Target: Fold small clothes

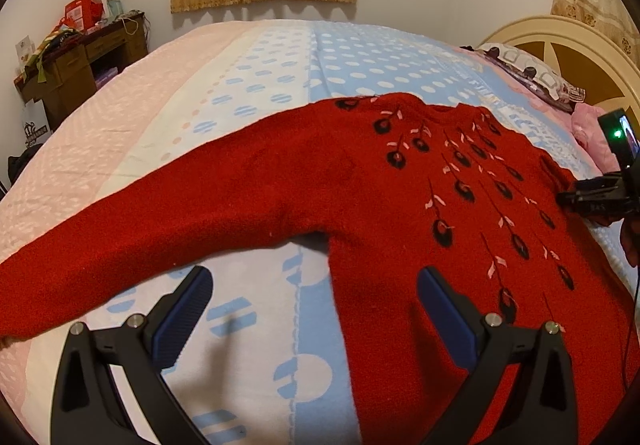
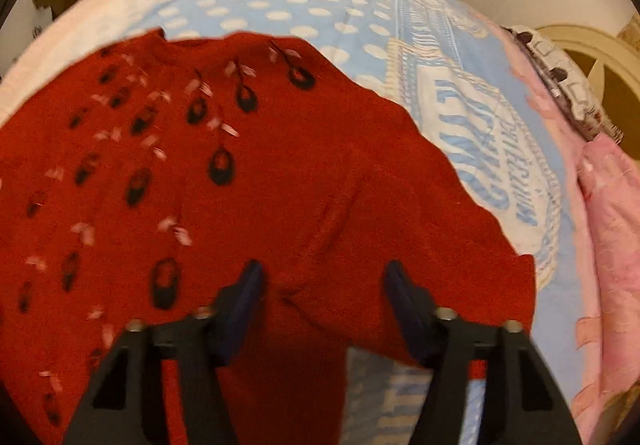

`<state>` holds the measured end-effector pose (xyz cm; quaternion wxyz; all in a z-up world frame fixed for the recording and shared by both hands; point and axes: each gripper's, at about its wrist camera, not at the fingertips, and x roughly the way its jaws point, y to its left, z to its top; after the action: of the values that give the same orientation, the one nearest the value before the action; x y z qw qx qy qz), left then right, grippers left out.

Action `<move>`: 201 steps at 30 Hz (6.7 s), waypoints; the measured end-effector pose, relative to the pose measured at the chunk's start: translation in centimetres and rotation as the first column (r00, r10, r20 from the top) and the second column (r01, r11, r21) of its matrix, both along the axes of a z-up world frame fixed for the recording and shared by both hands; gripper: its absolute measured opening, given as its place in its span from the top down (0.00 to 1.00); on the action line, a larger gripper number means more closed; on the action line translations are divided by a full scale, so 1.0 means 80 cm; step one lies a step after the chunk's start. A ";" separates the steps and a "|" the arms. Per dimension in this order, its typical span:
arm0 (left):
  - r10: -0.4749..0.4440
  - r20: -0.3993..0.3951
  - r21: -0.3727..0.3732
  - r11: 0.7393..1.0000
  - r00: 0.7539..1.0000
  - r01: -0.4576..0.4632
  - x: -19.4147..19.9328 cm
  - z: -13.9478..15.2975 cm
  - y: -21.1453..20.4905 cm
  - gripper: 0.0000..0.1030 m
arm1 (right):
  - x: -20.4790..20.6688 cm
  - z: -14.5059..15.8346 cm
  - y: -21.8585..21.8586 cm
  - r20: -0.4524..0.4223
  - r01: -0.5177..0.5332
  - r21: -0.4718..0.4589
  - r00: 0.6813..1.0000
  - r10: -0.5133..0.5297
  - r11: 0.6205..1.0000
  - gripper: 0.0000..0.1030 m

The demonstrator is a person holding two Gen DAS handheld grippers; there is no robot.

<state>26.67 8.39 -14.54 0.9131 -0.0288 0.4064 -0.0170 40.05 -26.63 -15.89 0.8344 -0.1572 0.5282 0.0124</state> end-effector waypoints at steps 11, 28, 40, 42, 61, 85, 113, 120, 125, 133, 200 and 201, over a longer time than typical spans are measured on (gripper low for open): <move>0.004 0.007 -0.021 1.000 1.000 -0.004 0.001 -0.002 0.007 0.00 | -0.010 0.098 0.027 0.188 -0.049 0.060 0.981 0.037 0.997 0.87; 0.044 0.020 -0.027 0.999 0.999 -0.044 -0.005 -0.001 0.029 0.00 | -0.018 0.120 0.205 0.255 -0.307 0.099 0.927 0.274 0.947 0.87; 0.013 0.005 -0.034 0.999 1.000 -0.013 -0.005 0.006 0.032 0.00 | -0.029 0.031 0.263 0.121 -0.414 0.216 0.910 0.396 0.884 0.79; -0.007 0.011 -0.018 1.000 1.000 0.007 -0.006 0.014 0.024 0.00 | -0.037 0.022 0.255 0.089 -0.434 0.240 0.901 0.425 0.869 0.34; -0.208 -0.175 -0.019 0.978 0.962 0.208 0.093 -0.008 -0.101 0.44 | -0.170 0.028 0.079 0.190 -0.265 0.263 0.957 0.220 0.928 0.31; -0.159 -0.031 -0.045 0.986 0.987 0.158 0.062 0.035 -0.026 0.83 | -0.196 -0.001 0.090 0.177 -0.280 0.187 0.952 0.249 0.942 0.31; -0.193 0.031 -0.007 0.981 0.981 0.193 0.059 0.057 -0.032 0.92 | -0.199 -0.008 0.091 0.178 -0.250 0.145 0.958 0.224 0.957 0.31; -0.161 -0.072 -0.021 0.987 0.984 0.160 0.063 -0.002 -0.026 0.92 | -0.196 -0.011 0.093 0.162 -0.249 0.145 0.961 0.225 0.958 0.30; -0.163 -0.085 0.010 0.986 0.983 0.165 0.052 -0.018 -0.037 0.89 | -0.193 -0.006 0.086 0.136 -0.244 0.187 0.966 0.221 0.952 0.30; -0.091 -0.014 0.029 0.995 0.996 0.092 0.038 0.005 -0.015 0.36 | -0.152 0.051 0.041 0.175 -0.216 0.179 0.967 0.185 0.960 0.29; 0.581 -0.001 0.081 0.811 0.814 -0.579 -0.099 -0.004 0.353 0.10 | -0.281 0.070 0.240 0.172 -0.509 0.307 0.861 0.479 0.804 0.25; 0.570 -0.015 0.070 0.820 0.821 -0.568 -0.094 -0.008 0.353 0.11 | -0.281 0.063 0.246 0.163 -0.515 0.304 0.857 0.489 0.802 0.25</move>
<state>19.18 36.62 -15.18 0.8697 -0.1206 0.3956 0.2693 17.55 -6.92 -10.82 0.8350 -0.1466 0.4253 0.3167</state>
